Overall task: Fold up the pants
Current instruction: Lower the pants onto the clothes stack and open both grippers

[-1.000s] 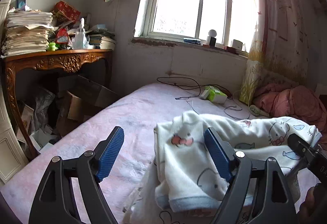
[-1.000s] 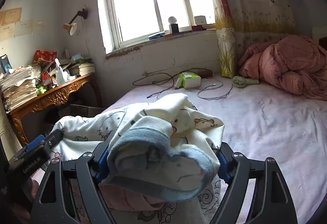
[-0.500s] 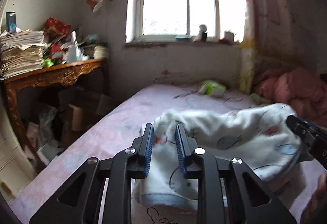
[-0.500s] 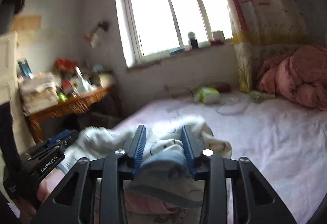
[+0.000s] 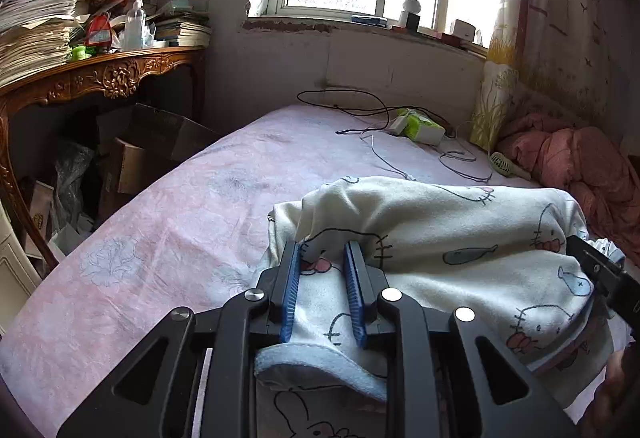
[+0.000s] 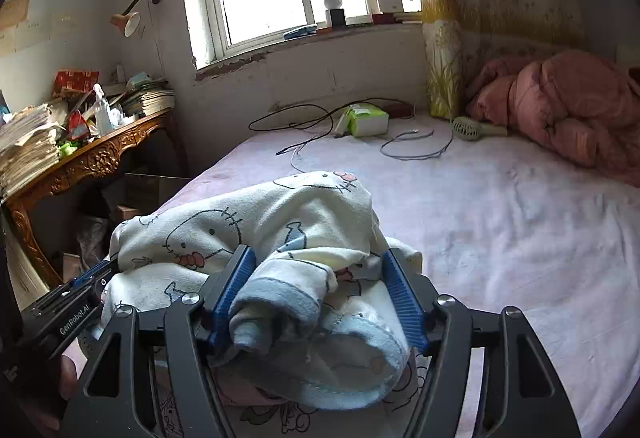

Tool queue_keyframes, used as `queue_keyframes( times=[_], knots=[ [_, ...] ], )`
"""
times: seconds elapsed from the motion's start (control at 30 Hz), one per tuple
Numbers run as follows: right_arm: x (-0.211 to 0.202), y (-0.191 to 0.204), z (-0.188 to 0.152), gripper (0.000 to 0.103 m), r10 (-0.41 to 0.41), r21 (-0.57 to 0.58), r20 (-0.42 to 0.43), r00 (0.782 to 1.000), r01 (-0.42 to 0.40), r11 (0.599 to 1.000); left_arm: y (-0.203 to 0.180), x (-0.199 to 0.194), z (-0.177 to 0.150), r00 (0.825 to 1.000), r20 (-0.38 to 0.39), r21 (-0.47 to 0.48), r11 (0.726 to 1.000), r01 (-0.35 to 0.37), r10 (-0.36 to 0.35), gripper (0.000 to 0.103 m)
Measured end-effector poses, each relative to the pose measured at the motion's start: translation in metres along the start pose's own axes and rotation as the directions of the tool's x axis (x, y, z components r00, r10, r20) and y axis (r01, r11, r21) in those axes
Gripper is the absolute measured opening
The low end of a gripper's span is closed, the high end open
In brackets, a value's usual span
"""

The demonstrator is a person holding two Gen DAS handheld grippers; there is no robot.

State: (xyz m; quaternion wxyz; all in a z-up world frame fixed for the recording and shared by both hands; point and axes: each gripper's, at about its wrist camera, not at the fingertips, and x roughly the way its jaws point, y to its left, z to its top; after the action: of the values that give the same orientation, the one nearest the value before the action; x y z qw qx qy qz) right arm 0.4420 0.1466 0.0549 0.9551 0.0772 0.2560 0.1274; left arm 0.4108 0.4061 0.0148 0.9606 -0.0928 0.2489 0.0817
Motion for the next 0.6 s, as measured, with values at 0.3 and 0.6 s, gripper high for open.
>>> queue_keyframes(
  times=[0.3,0.6],
  knots=[
    [-0.036,0.031,0.008,0.081,-0.074,-0.173,0.132,0.989,0.097,0.98,0.008,-0.034,0.015,0.992,0.124,-0.026,0.999,-0.029,0.032,0.08],
    [-0.084,0.033,0.022,0.102,-0.049,-0.098,0.22,0.974,0.072,0.993,-0.012,-0.088,0.028,0.961,0.277,0.06,0.998,-0.021,0.004,0.098]
  ],
)
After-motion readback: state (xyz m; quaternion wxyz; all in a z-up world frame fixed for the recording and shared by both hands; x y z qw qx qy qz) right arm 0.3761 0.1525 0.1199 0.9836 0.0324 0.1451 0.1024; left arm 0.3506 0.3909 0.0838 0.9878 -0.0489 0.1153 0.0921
